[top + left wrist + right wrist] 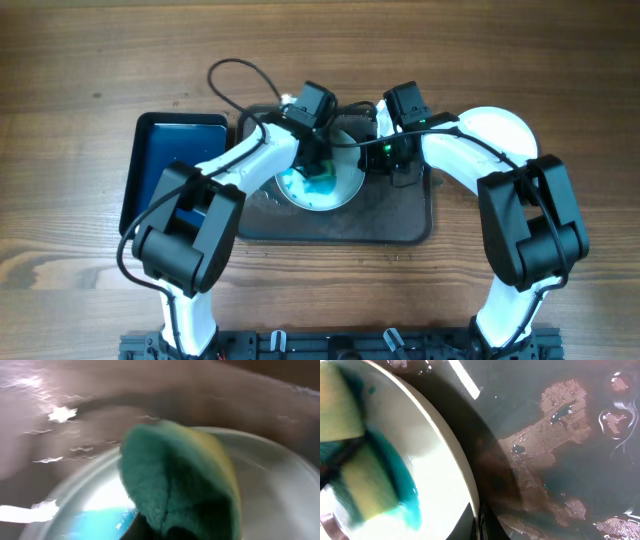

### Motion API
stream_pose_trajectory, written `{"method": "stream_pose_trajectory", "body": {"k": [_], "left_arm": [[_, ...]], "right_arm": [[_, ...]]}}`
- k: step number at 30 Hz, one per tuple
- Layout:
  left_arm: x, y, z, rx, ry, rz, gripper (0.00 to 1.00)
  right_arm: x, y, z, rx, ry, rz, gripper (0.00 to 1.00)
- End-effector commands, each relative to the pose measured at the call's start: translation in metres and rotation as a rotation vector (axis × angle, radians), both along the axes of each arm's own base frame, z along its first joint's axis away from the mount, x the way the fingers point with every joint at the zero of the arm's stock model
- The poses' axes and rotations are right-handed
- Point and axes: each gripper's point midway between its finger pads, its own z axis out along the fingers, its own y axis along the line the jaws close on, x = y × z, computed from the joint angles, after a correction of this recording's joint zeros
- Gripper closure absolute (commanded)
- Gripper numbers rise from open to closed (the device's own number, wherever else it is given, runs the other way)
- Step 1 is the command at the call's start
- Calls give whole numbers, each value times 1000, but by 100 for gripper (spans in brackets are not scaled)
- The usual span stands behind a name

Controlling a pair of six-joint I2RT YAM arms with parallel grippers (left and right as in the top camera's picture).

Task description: Clean dirty plates on tray and stack at the side

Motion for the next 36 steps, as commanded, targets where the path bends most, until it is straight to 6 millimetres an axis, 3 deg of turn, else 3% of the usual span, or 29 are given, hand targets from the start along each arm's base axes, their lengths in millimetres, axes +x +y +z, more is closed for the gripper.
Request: {"method": "stream_pose_trajectory", "body": {"k": [1,3,4,8,11,14,17,20,23,27,31,36], "left_arm": [[-32,77,-36,174,166,265,96],[-55,56,-40,14,316,248,96],[-66,32,-38,-115,392,203,96],[-78,-45,-12,-505,461,-85,96],[-80,-63,-8,-537,439,-147,96],[-64,-48,-22,-394,353,-98,96],[-34,-9,-28,-216,249,63,96],[-10,25,-7,-143,226,164,96],[20,73,35,-52,195,244,96],[33,105,57,-54,189,272,96],[32,125,56,-53,205,319,96],[28,121,56,-55,220,311,96]], "right_arm": [[1,-10,-10,-48,16,-35,96],[3,-10,-9,-50,5,-37,96],[4,-10,-9,-50,3,-37,96],[4,-10,-9,-50,4,-37,96],[2,-11,-10,-52,9,-33,96],[1,-11,-10,-54,14,-33,96],[1,-12,-11,-62,16,-36,96],[1,-20,-14,-108,11,-48,96],[2,-34,-14,-193,14,-69,96],[8,-39,1,-281,-6,-54,96],[16,-41,27,-415,-63,-39,96],[25,-36,72,-601,-206,-17,96]]}}
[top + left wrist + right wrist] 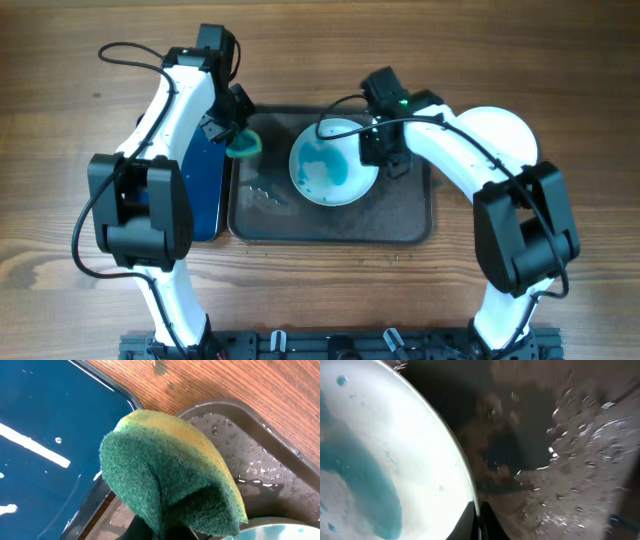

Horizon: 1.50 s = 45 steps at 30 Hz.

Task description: Clean dirty plates on tray and stack at the side

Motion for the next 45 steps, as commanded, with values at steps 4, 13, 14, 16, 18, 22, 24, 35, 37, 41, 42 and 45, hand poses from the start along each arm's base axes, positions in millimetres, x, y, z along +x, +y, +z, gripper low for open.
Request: {"method": "stream_pose_trajectory", "body": {"k": [4,13,14,16,18,22,24,35,37,41,42,45], "left_arm": [[-3,-5,0,2,11,-31,96],[-4,-6,0,-7,15,-28,96],[-4,-6,0,-7,15,-28,96],[-4,-7,0,-7,15,-29,96],[-3,-8,0,-6,13,-31,96],[-3,-8,0,-8,10,-28,96],[-2,-9,0,-8,9,-30,96],[0,-17,1,-10,-8,-50,96],[0,-22,1,-10,-11,-62,96],[1,-29,1,-12,-21,-76,96],[1,-29,1,-12,-21,-77,96],[2,-28,1,-7,-23,-76,96]], "right_arm": [[23,-19,91,-386,-342,20,96],[-1,-11,202,-678,-729,40,96],[-4,-9,210,-685,-757,40,96],[-12,-3,226,-701,-812,51,96],[-17,-1,240,-750,-848,84,96],[-28,-10,280,-868,-977,24,96],[-35,-13,304,-907,-1061,-43,96],[-24,0,198,-412,-623,103,96],[-23,-7,168,-188,-428,58,96],[-4,-36,158,158,-256,-82,96],[3,-63,159,222,-230,-165,96],[7,-155,156,269,-194,-426,96]]}}
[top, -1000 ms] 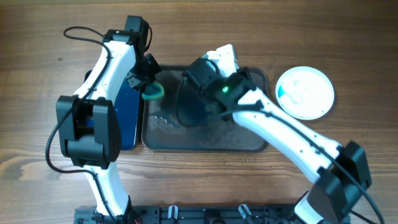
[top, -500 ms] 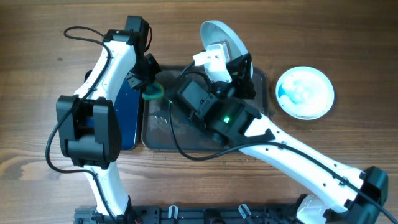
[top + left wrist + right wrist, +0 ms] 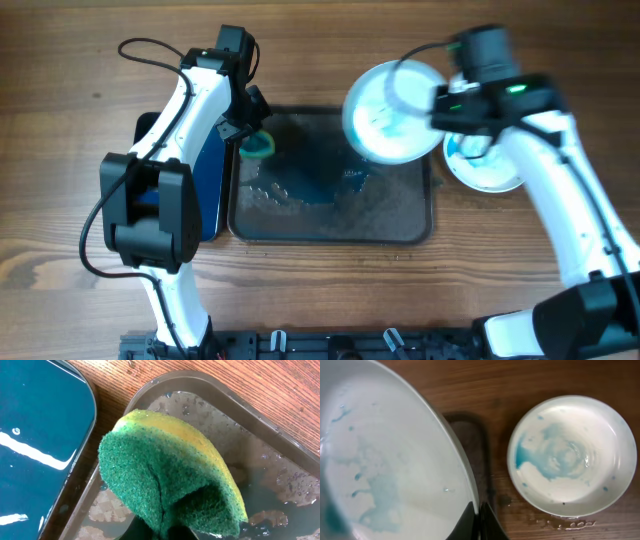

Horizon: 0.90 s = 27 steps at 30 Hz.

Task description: Clean dirty plates on tray and stack at the side

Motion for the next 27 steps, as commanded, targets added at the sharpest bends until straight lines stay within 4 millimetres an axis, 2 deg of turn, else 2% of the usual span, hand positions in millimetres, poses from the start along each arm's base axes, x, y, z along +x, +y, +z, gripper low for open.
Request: {"method": "stream_pose_trajectory", "body": {"k": [1,4,5,8,12,17,21,22,23,25,27], "left_arm": [[2,0,0,5,-8,-19,96],[3,3,0,23,-10,-16,96],[3,3,0,23,-11,-17,96],[5,3,1,21,-19,-16,96],[9,1,1,18,-38,-19,96],[12,-1,2,15,-51,-20,96],[13,-1,2,14,-54,-22,96],[13,-1,2,15,-54,-22,96],[13,-1,2,15,-56,-22,96],[14,-1,3,16,-59,-35,96],[13,0,8,24,-65,-78,96]], "right_arm": [[-7,-57,7,206,22,-179,96],[-17,-127,-7,131,25,-372,96],[-21,-141,-16,125,30,-413,96],[-32,-163,-46,119,50,-512,96],[-42,-174,-85,59,63,-557,96],[-52,-180,-121,26,107,-608,96],[-54,-178,-134,29,146,-598,94],[-55,-175,-135,41,155,-586,89],[-59,-170,-136,46,177,-577,72],[-65,-165,-134,41,211,-547,69],[-63,-158,-123,45,217,-504,67]]}}
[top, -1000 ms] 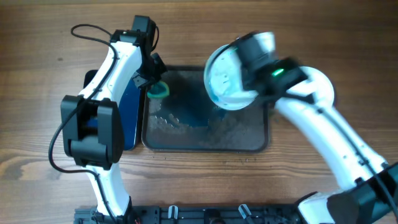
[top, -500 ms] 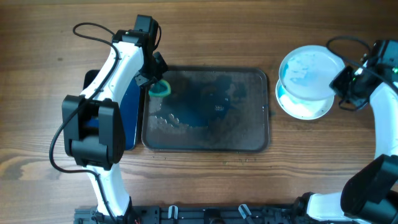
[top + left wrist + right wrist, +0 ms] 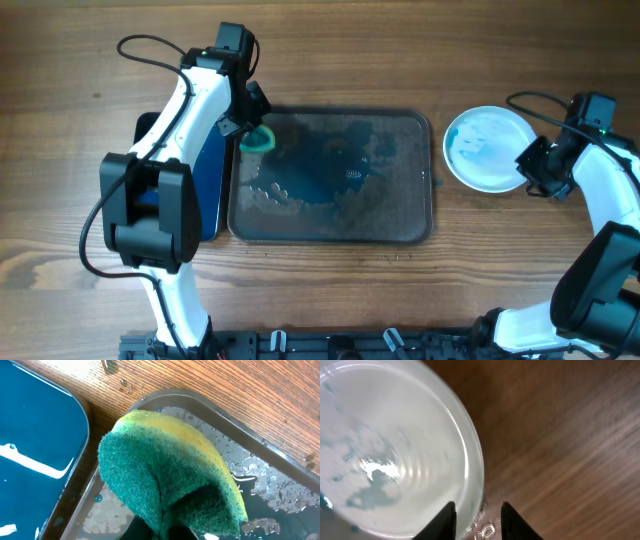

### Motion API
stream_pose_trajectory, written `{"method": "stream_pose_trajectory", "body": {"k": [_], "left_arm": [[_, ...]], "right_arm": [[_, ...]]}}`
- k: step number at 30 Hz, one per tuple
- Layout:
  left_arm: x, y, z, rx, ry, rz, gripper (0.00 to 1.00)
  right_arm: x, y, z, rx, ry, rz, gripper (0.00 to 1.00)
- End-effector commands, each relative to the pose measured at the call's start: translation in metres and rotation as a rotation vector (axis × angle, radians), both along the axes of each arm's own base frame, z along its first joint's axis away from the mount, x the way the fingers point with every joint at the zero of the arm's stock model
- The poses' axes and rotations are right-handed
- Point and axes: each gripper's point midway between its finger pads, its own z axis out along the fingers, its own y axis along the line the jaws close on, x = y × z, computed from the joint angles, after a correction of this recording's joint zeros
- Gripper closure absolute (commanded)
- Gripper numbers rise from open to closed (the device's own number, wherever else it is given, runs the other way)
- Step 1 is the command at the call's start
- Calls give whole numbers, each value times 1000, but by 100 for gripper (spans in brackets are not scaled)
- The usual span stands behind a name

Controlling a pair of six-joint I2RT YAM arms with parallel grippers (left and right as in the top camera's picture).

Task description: Clean dirty plates on tray and stack at the side

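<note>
White plates with blue smears point(image 3: 485, 148) sit stacked on the wood to the right of the dark tray point(image 3: 420, 225). My right gripper point(image 3: 538, 172) point(image 3: 479, 517) stands open at the stack's right rim point(image 3: 475, 460), its fingers astride the rim and holding nothing. My left gripper point(image 3: 248, 128) is shut on a folded green and yellow sponge point(image 3: 165, 475) point(image 3: 258, 139), held over the tray's far left corner point(image 3: 165, 397). The tray holds only water and blue soap.
A blue tray point(image 3: 205, 175) point(image 3: 35, 460) lies just left of the dark tray, partly under my left arm. Bare wooden table point(image 3: 500, 290) surrounds both. Cables run from each arm.
My right gripper was shut on a plate held over the tray's right end beside a plate on the table. That plate now rests on the other plate and the gripper is open.
First the left gripper held the sponge on the plate in the tray while the right gripper held its rim. Then the sponge was at the tray's left corner. Later the right gripper held the plate aloft toward the right. Now it lies on the side stack, released.
</note>
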Motion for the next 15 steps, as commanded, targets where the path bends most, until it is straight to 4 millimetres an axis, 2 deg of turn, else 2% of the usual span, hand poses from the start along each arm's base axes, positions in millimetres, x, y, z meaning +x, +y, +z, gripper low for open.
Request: {"method": "stream_pose_trajectory", "body": {"k": [1,5,7,8,10,11,14,15], "left_arm": [[2,3,12,34,-28,-92,96],[1,15,40,68,-73,-209,96],[-8,41,50,156,-54,-200,96],[-16,62,54,226,-21,-171,96],[-31,89,54,294,49,-136,96],[-37,96,50,298,81,-128,96],[-59,128,27,343,176,-103,96],[-63,136,18,348,189,-121,96]], "right_arm": [[10,13,21,11,-16,81,67],[48,48,76,10,-178,232,64],[69,76,106,-6,-282,322,60],[78,91,116,-12,-320,364,60],[90,116,124,-14,-372,431,60],[94,126,126,-14,-388,456,60],[102,158,132,-17,-436,532,59],[103,163,133,-16,-443,544,59]]}}
